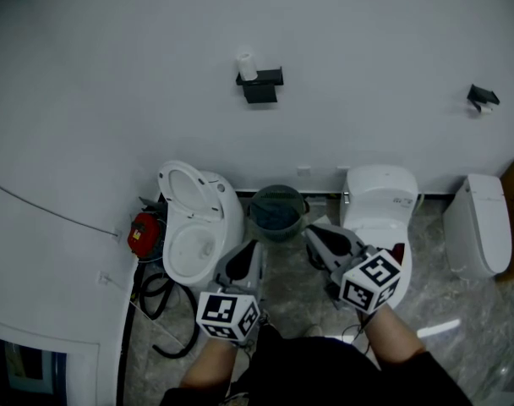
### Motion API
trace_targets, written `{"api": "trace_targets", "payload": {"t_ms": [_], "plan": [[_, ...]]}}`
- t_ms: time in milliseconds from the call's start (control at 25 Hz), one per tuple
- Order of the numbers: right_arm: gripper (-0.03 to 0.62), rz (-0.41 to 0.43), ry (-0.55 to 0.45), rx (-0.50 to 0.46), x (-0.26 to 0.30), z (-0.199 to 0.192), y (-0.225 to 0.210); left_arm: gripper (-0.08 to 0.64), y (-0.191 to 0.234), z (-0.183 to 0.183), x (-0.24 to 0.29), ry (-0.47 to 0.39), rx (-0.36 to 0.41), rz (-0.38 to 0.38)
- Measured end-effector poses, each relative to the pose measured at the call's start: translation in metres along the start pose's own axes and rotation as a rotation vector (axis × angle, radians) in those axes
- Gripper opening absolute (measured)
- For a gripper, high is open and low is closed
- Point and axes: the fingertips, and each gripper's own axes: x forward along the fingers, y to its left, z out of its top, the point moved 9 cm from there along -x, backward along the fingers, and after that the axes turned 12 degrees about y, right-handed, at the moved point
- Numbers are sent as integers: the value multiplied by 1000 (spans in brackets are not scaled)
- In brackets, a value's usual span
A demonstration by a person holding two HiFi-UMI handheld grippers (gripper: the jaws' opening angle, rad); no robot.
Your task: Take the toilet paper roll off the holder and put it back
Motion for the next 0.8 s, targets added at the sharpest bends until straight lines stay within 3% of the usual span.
{"api": "trace_targets", "payload": {"t_ms": [800], "plan": [[-3,-5,1,13,-1,0,-8,5,-3,-1,6,4,-20,-5]]}}
